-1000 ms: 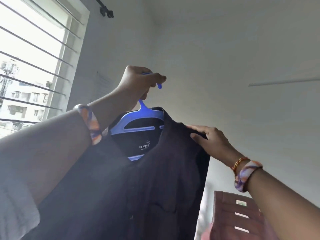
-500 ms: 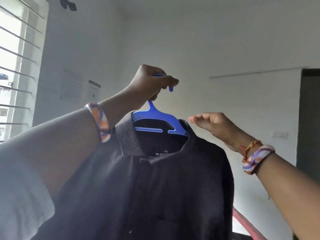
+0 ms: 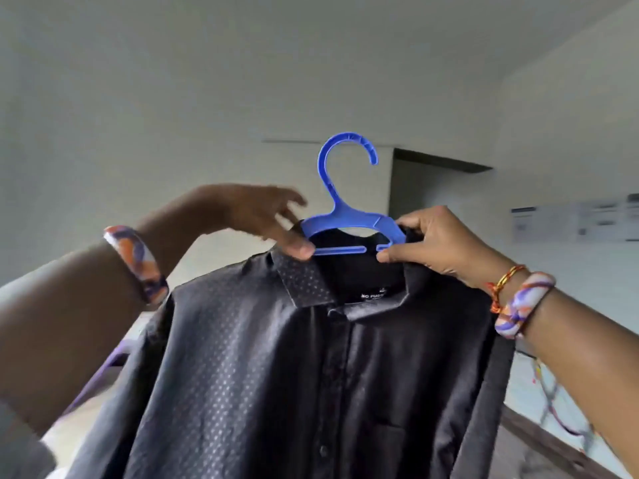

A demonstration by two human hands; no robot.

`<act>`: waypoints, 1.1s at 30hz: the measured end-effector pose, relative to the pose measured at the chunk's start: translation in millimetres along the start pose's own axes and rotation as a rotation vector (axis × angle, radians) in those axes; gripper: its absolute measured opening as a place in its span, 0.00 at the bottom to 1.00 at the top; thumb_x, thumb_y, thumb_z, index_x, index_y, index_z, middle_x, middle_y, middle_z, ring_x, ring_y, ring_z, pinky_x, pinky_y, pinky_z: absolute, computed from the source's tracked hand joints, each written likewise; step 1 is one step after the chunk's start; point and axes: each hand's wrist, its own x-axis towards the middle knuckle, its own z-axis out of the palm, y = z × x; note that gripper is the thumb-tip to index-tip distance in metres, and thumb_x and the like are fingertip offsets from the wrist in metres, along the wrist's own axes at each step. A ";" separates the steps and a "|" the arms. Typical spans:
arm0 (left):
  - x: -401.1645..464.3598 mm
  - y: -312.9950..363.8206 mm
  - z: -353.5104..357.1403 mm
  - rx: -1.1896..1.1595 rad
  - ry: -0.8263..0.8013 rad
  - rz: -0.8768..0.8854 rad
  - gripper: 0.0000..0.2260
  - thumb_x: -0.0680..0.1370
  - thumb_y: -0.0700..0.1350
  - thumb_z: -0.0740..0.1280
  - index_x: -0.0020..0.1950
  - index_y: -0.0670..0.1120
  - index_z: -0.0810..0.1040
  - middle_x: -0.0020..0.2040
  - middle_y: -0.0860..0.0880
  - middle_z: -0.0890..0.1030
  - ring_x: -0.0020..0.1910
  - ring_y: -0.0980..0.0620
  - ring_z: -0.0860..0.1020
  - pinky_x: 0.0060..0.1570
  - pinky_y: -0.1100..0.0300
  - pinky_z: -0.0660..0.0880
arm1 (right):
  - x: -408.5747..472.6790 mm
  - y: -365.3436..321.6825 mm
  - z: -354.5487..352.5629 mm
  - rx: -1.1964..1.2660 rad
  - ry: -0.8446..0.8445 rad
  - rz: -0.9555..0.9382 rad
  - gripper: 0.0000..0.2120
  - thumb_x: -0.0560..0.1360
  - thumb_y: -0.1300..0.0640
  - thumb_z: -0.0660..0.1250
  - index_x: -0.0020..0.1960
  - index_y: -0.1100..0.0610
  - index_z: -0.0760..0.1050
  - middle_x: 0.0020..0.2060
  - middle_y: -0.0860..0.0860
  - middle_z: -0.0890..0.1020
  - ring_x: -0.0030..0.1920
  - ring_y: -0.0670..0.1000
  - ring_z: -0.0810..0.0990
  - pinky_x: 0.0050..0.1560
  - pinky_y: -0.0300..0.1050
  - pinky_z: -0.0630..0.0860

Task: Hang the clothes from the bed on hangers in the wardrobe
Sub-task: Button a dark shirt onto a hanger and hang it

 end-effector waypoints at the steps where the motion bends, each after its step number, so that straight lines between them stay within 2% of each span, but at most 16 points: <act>1: 12.9 8.6 14.8 0.064 -0.118 0.013 0.26 0.55 0.59 0.76 0.50 0.54 0.77 0.45 0.58 0.82 0.44 0.60 0.79 0.48 0.62 0.74 | -13.0 9.6 -23.5 -0.033 0.010 0.016 0.10 0.62 0.60 0.79 0.39 0.64 0.81 0.30 0.63 0.75 0.35 0.47 0.68 0.38 0.42 0.62; 2: 25.9 20.6 31.2 0.098 -0.183 0.052 0.21 0.58 0.58 0.76 0.47 0.53 0.80 0.42 0.58 0.83 0.42 0.62 0.79 0.46 0.64 0.74 | -26.2 17.4 -46.5 -0.066 0.021 0.036 0.08 0.62 0.60 0.79 0.37 0.60 0.82 0.29 0.61 0.76 0.34 0.46 0.69 0.37 0.41 0.63; 4: 54.6 50.3 66.9 0.002 -0.216 0.172 0.19 0.62 0.56 0.75 0.48 0.48 0.82 0.44 0.53 0.85 0.43 0.59 0.81 0.48 0.63 0.76 | -50.4 31.4 -90.8 -0.117 0.046 0.087 0.07 0.62 0.62 0.78 0.35 0.55 0.81 0.26 0.50 0.75 0.31 0.41 0.68 0.33 0.36 0.63; 8: 111.8 115.7 133.6 -0.378 -0.248 0.338 0.09 0.73 0.43 0.72 0.50 0.40 0.81 0.48 0.45 0.84 0.47 0.50 0.81 0.52 0.57 0.78 | -91.9 58.9 -176.3 -0.274 0.132 0.244 0.11 0.61 0.60 0.79 0.36 0.64 0.80 0.27 0.48 0.69 0.29 0.41 0.63 0.30 0.38 0.59; 11: 156.0 168.1 175.6 -0.492 -0.293 0.390 0.09 0.72 0.43 0.71 0.48 0.39 0.81 0.50 0.40 0.83 0.47 0.45 0.81 0.53 0.53 0.77 | -124.9 85.6 -228.3 -0.531 0.262 0.361 0.12 0.58 0.50 0.81 0.34 0.53 0.80 0.23 0.42 0.71 0.27 0.41 0.64 0.31 0.39 0.61; 13: 184.2 204.8 202.4 -0.538 -0.316 0.415 0.03 0.75 0.39 0.68 0.44 0.41 0.81 0.46 0.41 0.82 0.41 0.47 0.80 0.48 0.56 0.77 | -148.5 104.4 -255.1 -0.743 0.397 0.446 0.18 0.55 0.42 0.80 0.40 0.47 0.80 0.30 0.39 0.77 0.33 0.40 0.72 0.37 0.41 0.69; 15: 214.4 241.1 231.0 -0.626 -0.295 0.396 0.04 0.76 0.40 0.68 0.44 0.41 0.81 0.44 0.40 0.82 0.40 0.47 0.79 0.51 0.53 0.77 | -171.2 126.1 -277.5 -0.924 0.525 0.536 0.31 0.54 0.38 0.78 0.54 0.47 0.79 0.46 0.44 0.80 0.48 0.47 0.78 0.47 0.46 0.74; 17: 248.1 277.1 262.8 -0.723 -0.260 0.340 0.06 0.75 0.42 0.69 0.47 0.40 0.82 0.46 0.40 0.83 0.43 0.44 0.80 0.55 0.48 0.77 | -189.7 155.0 -300.9 -1.069 0.608 0.615 0.39 0.58 0.37 0.76 0.64 0.50 0.72 0.56 0.50 0.78 0.58 0.54 0.76 0.53 0.50 0.74; 18: 265.2 295.1 278.5 -0.772 -0.250 0.299 0.09 0.75 0.43 0.70 0.50 0.39 0.82 0.48 0.39 0.83 0.46 0.43 0.80 0.55 0.47 0.77 | -195.9 169.3 -312.5 -1.114 0.634 0.656 0.38 0.62 0.38 0.75 0.67 0.52 0.69 0.58 0.52 0.77 0.60 0.56 0.74 0.54 0.52 0.73; 20: 299.4 332.7 310.2 -0.895 -0.290 0.198 0.12 0.75 0.44 0.69 0.55 0.38 0.79 0.50 0.40 0.81 0.48 0.43 0.80 0.53 0.51 0.76 | -202.8 198.0 -337.3 -1.139 0.686 0.758 0.34 0.69 0.43 0.71 0.69 0.54 0.65 0.61 0.56 0.75 0.63 0.59 0.72 0.57 0.54 0.72; 23: 340.0 390.9 348.8 -1.177 -0.505 0.046 0.10 0.78 0.42 0.65 0.57 0.39 0.76 0.42 0.42 0.78 0.42 0.46 0.77 0.43 0.57 0.73 | -206.0 226.0 -363.5 -1.061 0.674 0.838 0.28 0.72 0.45 0.69 0.67 0.55 0.67 0.60 0.55 0.76 0.60 0.56 0.74 0.57 0.48 0.72; 25: 361.8 430.1 366.4 -1.367 -0.595 -0.002 0.05 0.80 0.39 0.61 0.49 0.41 0.76 0.36 0.44 0.76 0.34 0.48 0.74 0.32 0.59 0.72 | -208.6 235.2 -370.0 -0.891 0.608 0.824 0.25 0.72 0.44 0.69 0.65 0.54 0.71 0.57 0.51 0.78 0.52 0.50 0.77 0.48 0.38 0.73; 28: 386.2 486.9 387.2 -1.545 -0.705 0.002 0.11 0.81 0.40 0.57 0.39 0.42 0.72 0.35 0.45 0.75 0.31 0.49 0.73 0.23 0.61 0.72 | -221.4 247.7 -374.3 -0.805 0.414 0.853 0.27 0.73 0.46 0.68 0.69 0.51 0.65 0.54 0.41 0.75 0.49 0.42 0.76 0.45 0.29 0.69; 30: 398.8 520.1 399.4 -1.575 -0.808 0.087 0.12 0.81 0.44 0.58 0.39 0.42 0.71 0.36 0.46 0.75 0.33 0.49 0.74 0.30 0.60 0.74 | -235.8 261.4 -382.7 -0.948 0.296 0.847 0.25 0.75 0.49 0.65 0.70 0.50 0.61 0.51 0.41 0.76 0.50 0.44 0.77 0.53 0.38 0.74; 32: 411.6 549.1 414.1 -1.553 -0.904 0.178 0.11 0.81 0.45 0.60 0.39 0.43 0.71 0.36 0.46 0.74 0.35 0.50 0.74 0.47 0.56 0.75 | -252.5 277.8 -399.8 -1.079 0.285 0.873 0.22 0.77 0.52 0.61 0.69 0.49 0.61 0.54 0.48 0.78 0.52 0.52 0.78 0.55 0.53 0.75; 33: 419.2 562.7 423.4 -1.542 -0.931 0.214 0.11 0.80 0.45 0.60 0.39 0.43 0.71 0.36 0.47 0.74 0.36 0.50 0.74 0.55 0.54 0.73 | -260.5 285.2 -408.7 -1.116 0.304 0.903 0.20 0.77 0.54 0.60 0.68 0.50 0.62 0.54 0.50 0.79 0.51 0.54 0.78 0.55 0.55 0.75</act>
